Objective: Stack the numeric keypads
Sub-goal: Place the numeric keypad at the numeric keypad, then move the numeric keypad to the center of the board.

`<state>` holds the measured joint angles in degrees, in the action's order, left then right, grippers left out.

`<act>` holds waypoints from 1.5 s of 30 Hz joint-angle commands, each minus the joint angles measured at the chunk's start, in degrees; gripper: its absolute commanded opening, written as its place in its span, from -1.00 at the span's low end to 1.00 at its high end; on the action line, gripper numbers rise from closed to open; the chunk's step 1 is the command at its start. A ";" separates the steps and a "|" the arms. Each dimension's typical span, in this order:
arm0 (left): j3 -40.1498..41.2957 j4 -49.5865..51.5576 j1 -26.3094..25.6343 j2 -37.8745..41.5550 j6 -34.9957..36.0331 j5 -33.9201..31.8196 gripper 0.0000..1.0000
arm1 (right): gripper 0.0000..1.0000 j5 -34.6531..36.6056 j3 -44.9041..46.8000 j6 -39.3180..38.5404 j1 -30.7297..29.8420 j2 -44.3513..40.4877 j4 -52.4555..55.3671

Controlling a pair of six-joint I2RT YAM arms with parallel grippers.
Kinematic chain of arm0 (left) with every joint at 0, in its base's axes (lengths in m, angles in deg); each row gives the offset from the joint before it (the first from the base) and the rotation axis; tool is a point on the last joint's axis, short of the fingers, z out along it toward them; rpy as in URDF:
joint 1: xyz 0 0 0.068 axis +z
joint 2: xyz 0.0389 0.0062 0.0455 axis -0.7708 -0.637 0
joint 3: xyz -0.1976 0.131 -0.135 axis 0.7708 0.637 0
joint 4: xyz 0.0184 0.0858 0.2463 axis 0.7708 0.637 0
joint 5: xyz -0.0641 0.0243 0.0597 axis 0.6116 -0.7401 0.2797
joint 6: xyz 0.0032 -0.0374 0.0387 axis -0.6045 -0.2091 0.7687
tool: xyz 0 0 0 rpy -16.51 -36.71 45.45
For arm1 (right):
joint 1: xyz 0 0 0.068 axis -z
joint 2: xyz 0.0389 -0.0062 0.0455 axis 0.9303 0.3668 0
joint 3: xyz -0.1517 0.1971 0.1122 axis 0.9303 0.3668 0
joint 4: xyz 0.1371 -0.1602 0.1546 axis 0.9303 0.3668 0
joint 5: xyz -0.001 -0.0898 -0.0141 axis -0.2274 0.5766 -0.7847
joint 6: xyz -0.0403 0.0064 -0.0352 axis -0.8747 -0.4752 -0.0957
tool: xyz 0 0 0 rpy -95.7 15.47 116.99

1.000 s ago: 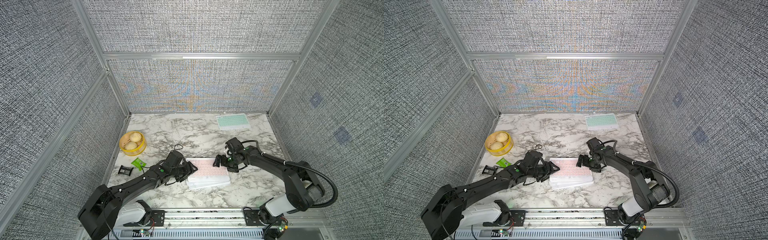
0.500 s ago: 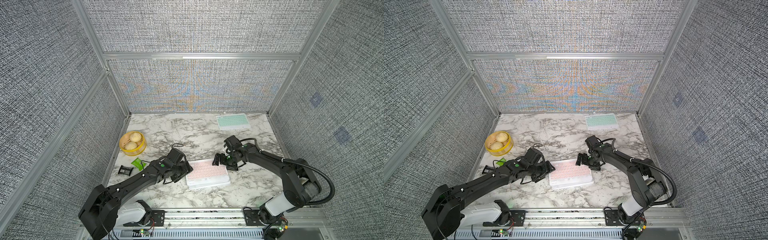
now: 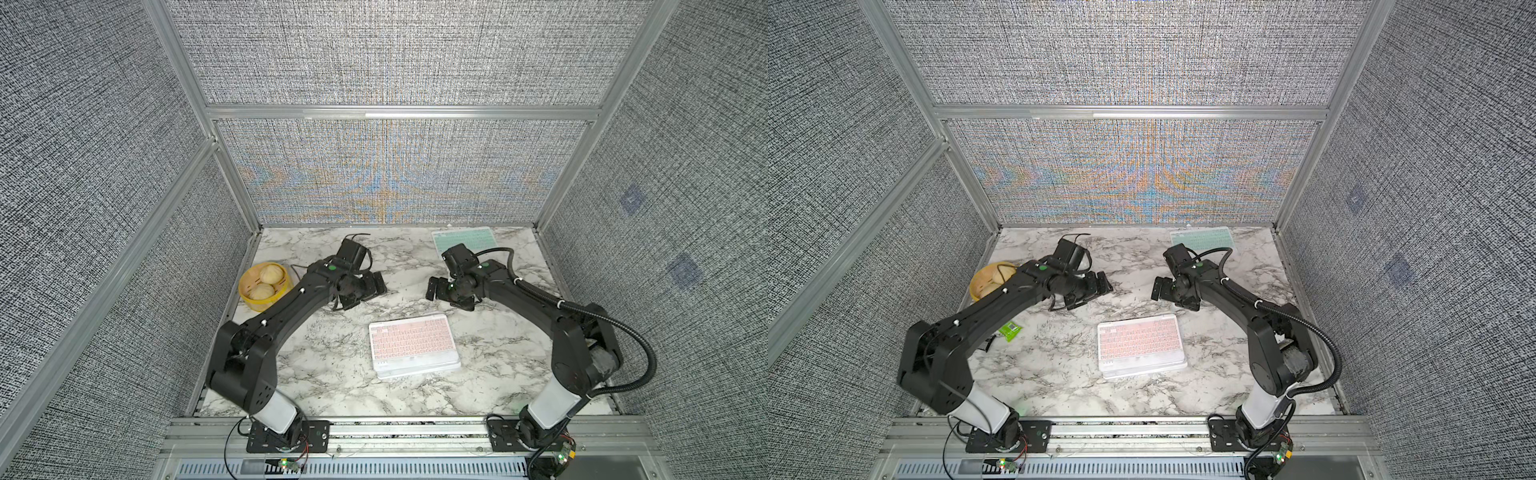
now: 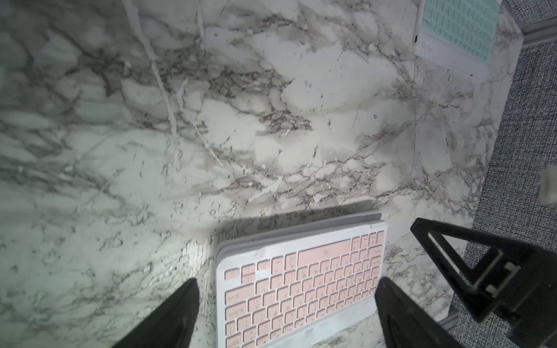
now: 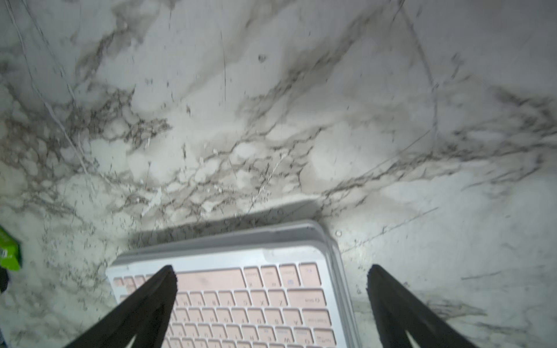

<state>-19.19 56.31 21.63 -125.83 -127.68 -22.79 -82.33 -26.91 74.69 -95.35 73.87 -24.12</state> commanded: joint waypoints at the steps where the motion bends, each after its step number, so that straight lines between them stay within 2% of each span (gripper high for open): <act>1: -7.82 4.57 0.89 -6.45 9.11 3.92 0.87 | 0.98 5.65 -4.65 0.53 1.23 3.01 1.43; 4: -16.35 5.45 1.27 -13.95 11.48 7.35 0.90 | 0.98 6.33 -10.44 -0.51 3.59 7.04 1.15; 10: -35.78 9.23 2.01 -29.67 10.53 12.23 0.94 | 0.98 3.32 -22.17 -4.66 10.82 14.88 1.02; 14: -48.00 7.95 3.39 -39.80 5.28 16.55 0.95 | 0.98 -1.63 -28.79 -5.84 17.30 20.69 -0.74; 17: -56.32 7.11 4.91 -45.96 1.37 17.21 0.97 | 0.98 -5.64 -33.24 -6.65 21.92 25.25 -4.95; 24: -57.48 -9.35 6.99 -52.70 -13.37 20.21 0.98 | 0.98 -13.88 -50.43 -5.59 29.84 40.26 -7.78; 30: -56.31 -16.19 7.51 -55.13 -22.05 19.37 0.98 | 0.98 -16.88 -56.85 -1.57 34.16 48.56 -14.64; 37: -55.60 -16.87 7.35 -56.09 -25.23 18.12 0.98 | 0.98 -16.15 -62.70 0.43 36.27 54.53 -15.40; 41: -55.59 -16.80 7.39 -56.26 -25.90 17.38 0.98 | 0.98 -22.02 -70.58 1.23 36.00 60.36 -9.58; 45: -55.72 -16.64 7.43 -56.60 -26.23 16.83 0.97 | 0.98 -27.07 -70.39 3.04 33.60 62.13 -8.13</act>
<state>-74.84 40.29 29.09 -181.85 -152.99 -5.13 -103.44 -97.53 75.54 -59.86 134.48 -38.92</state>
